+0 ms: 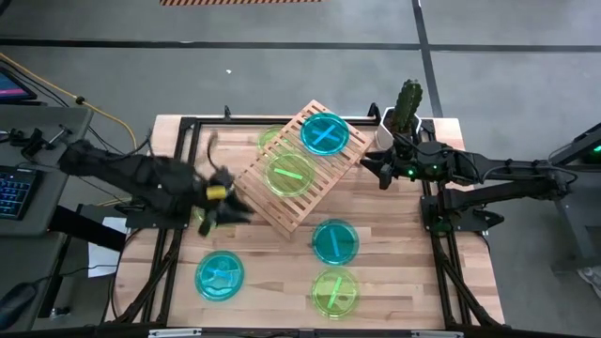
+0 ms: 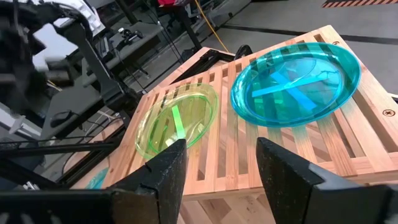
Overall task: Place and stack plates onto a shelf
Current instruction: Stack the left blue plate on top of the blue plate on the shelf
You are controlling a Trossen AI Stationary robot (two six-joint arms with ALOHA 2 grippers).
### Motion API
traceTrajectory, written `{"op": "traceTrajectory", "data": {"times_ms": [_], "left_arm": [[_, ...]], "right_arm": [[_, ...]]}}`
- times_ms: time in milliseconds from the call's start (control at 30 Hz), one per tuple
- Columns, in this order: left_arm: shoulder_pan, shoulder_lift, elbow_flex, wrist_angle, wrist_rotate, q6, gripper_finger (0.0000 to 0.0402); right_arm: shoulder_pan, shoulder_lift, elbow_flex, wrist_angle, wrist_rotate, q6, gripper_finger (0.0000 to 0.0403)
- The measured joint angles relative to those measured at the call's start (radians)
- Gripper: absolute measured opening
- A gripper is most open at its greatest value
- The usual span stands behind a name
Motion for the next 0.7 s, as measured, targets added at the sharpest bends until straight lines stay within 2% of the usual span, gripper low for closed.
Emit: {"op": "traceTrajectory", "data": {"times_ms": [133,200,300,400,467,567,700], "left_arm": [[-0.158,0.058,0.021,-0.250,-0.083,-0.026,0.0140],[-0.213,0.101,0.021,-0.347,-0.106,0.008,0.0140],[-0.258,0.178,0.020,-0.467,-0.156,0.132,0.0140],[-0.269,0.264,0.018,-0.499,-0.192,0.220,0.0140],[-0.269,0.315,0.008,-0.496,-0.167,0.248,0.0140],[-0.268,0.388,-0.020,-0.457,-0.053,0.319,0.0140],[-0.269,0.434,-0.107,-0.323,0.072,0.345,0.0140]], "right_arm": [[0.000,0.000,0.000,-0.012,0.001,-0.002,0.0177],[0.000,0.000,0.000,-0.020,0.001,-0.002,0.0177],[0.000,0.000,0.000,-0.038,0.003,-0.002,0.0177],[0.000,0.000,0.000,-0.051,0.007,-0.002,0.0177],[0.000,0.000,0.000,-0.057,0.007,-0.002,0.0177],[0.000,0.000,0.000,-0.061,0.007,-0.002,0.0177],[0.000,0.000,0.000,-0.061,0.007,-0.002,0.0177]]}}
